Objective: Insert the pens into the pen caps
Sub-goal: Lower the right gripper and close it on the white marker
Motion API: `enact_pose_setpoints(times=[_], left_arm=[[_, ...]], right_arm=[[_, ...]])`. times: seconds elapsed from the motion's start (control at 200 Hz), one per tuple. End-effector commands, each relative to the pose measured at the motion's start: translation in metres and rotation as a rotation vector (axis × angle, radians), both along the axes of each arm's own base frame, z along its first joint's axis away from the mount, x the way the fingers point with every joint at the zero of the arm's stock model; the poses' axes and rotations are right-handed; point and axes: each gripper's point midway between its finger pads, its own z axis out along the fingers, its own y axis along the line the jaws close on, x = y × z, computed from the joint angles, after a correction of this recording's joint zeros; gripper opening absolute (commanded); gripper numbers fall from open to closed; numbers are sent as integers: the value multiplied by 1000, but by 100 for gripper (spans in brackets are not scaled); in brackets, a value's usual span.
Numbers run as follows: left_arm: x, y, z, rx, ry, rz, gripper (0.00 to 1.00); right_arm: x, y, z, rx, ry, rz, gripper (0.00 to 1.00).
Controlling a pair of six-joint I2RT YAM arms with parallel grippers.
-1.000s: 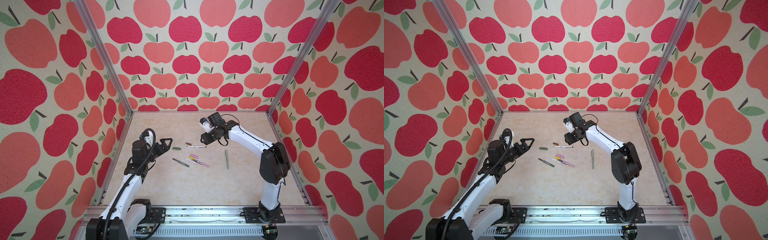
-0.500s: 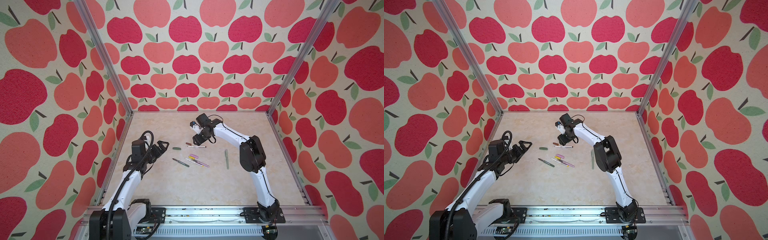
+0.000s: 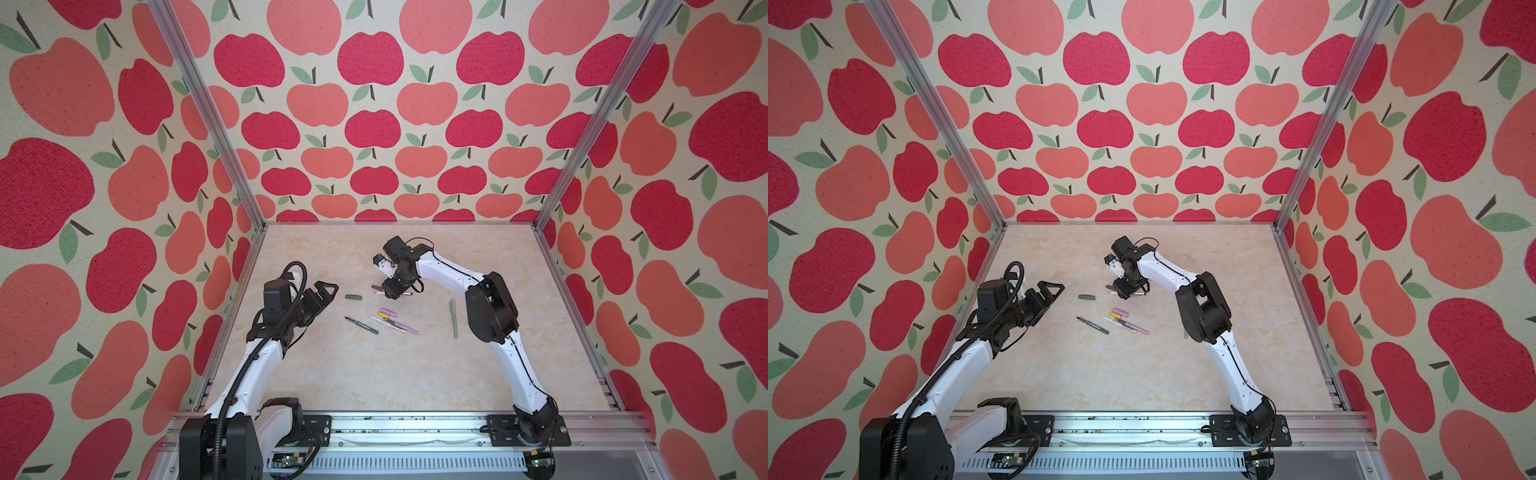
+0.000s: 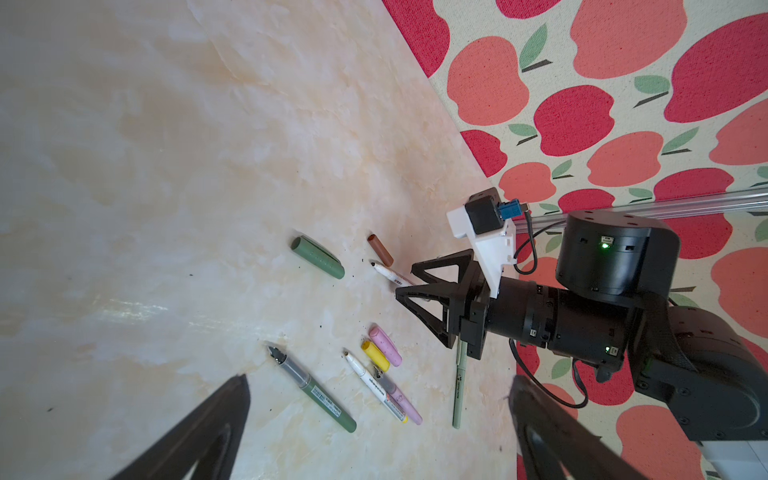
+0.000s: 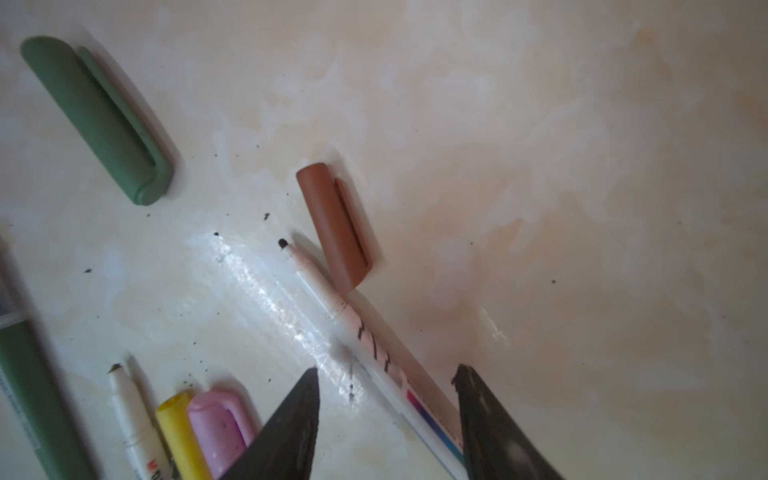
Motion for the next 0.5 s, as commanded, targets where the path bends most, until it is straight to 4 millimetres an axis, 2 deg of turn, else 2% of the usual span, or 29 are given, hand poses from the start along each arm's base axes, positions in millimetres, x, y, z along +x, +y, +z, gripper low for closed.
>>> enact_pose_setpoints(times=[0.0, 0.195, 0.39, 0.495], left_arm=[[1, 1, 6, -9, -18, 8, 99], [1, 2, 5, -14, -14, 14, 99], [0, 3, 6, -12, -17, 21, 99], [0, 4, 4, -13, -11, 27, 99]], right_arm=[[-5, 3, -11, -51, -11, 34, 53], [-11, 9, -18, -74, -23, 66, 45], [-16, 7, -18, -76, -23, 69, 28], [-21, 4, -21, -75, -12, 70, 23]])
